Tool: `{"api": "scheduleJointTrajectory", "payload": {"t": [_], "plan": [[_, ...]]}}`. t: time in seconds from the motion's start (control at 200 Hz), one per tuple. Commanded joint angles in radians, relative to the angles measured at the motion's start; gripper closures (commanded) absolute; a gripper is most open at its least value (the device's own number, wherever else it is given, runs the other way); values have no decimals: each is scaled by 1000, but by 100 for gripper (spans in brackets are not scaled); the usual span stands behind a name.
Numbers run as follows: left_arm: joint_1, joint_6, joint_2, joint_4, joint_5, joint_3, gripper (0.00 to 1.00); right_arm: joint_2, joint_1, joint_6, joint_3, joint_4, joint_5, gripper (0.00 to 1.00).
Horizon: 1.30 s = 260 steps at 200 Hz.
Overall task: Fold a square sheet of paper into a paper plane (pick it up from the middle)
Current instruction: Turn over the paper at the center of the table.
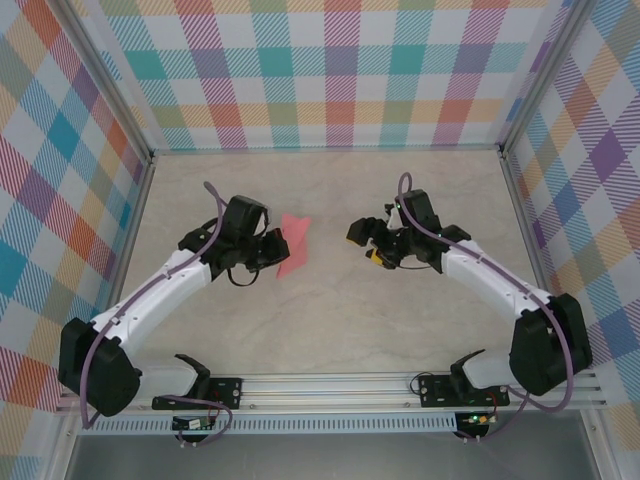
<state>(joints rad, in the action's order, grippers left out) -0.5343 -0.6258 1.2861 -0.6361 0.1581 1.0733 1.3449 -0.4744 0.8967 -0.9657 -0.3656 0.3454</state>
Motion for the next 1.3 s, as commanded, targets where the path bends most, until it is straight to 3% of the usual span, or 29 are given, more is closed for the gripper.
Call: {"api": "scheduleJointTrajectory", "payload": {"t": [0.0, 0.13, 0.24, 0.48, 0.6, 0.775, 0.89, 1.085, 1.295], "plan": [[-59, 155, 77, -309, -358, 87, 96, -46, 2, -91, 21, -163, -162, 16], [-145, 140, 198, -426, -635, 183, 96, -101, 2, -81, 76, -158, -213, 12], [-204, 102, 306, -489, -777, 244, 96, -130, 2, -70, 103, -170, -240, 11], [-319, 39, 565, -452, -806, 317, 95, -181, 2, -44, 155, -186, -284, 11], [-361, 36, 635, -401, -720, 344, 87, -203, 2, -39, 175, -199, -291, 10], [-365, 65, 599, -274, -505, 335, 60, -236, 2, -31, 207, -206, -296, 10], [-343, 91, 532, -205, -368, 324, 48, -248, 1, -32, 234, -184, -277, 10], [-225, 91, 351, -80, -142, 214, 28, -210, -73, -28, 262, -48, -237, 18], [-24, 15, 155, -6, -84, 32, 13, 1, -286, -9, 143, 100, -276, 40]]}}
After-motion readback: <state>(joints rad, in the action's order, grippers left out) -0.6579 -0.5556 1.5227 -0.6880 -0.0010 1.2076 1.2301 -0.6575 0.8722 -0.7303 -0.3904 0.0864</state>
